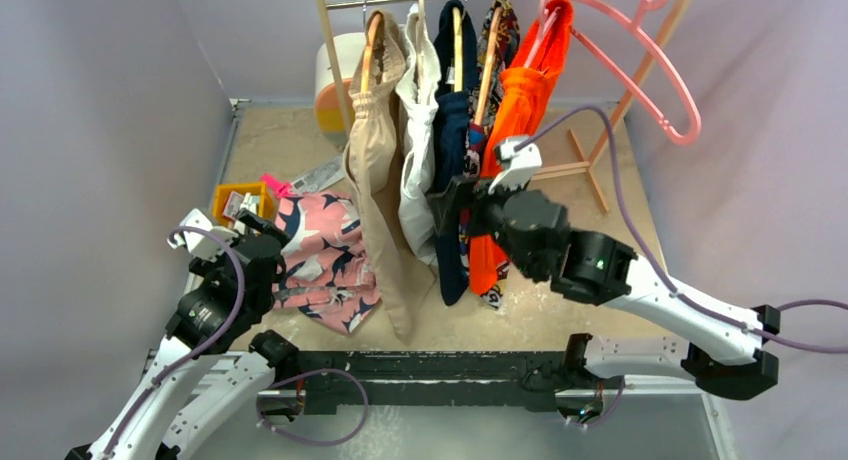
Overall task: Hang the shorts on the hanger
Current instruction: Adjust the shorts at the center of the board.
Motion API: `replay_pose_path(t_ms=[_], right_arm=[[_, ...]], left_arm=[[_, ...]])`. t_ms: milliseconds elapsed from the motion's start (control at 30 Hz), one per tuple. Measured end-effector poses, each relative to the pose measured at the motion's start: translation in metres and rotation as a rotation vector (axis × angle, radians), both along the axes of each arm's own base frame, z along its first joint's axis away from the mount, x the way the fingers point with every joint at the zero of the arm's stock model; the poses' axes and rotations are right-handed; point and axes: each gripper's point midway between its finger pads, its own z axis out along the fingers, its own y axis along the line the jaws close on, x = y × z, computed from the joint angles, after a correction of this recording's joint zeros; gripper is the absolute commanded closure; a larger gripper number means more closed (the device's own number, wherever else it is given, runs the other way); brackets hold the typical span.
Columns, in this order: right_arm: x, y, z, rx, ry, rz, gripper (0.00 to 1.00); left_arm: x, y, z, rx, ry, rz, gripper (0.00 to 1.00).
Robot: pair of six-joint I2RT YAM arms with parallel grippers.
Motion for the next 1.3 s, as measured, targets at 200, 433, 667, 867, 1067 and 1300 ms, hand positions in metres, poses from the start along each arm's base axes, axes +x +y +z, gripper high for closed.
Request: replay_pose_path(t_ms=[200,433,667,867,1067,1300], right_arm=[[-0.016,-0.032,-0.072,-0.104,0.099,-0.12,0.01],[-0.047,-0.094,-0.051,0.224,0.073,-0.125,0.01],[-0.07,-0.133,-0.019,0.448,-0.048,-0.049,0.01],[-0.041,-0.082,-0.063,0.149,0.065,-0.117,0.01],[-0.033,-0.059,-0.148,-0.155,0.221,-0.157,0.01],[-0.048,-0.061,-0.128,-0.01,0.122,-0.012,0.04]], left_arm=[[0.0,0.0,0.0,0.003,0.001,0.001,0.14],[0.002,-0.002,-0.003,0.007,0.015,-0.003,0.15],[0.009,-0.015,-0.022,-0.016,0.074,-0.032,0.15],[0.012,-0.032,-0.062,-0.052,0.181,-0.066,0.15],[0.011,-0.04,-0.079,-0.106,0.209,-0.071,0.18],[0.01,-0.044,-0.086,-0.155,0.212,-0.05,0.28]])
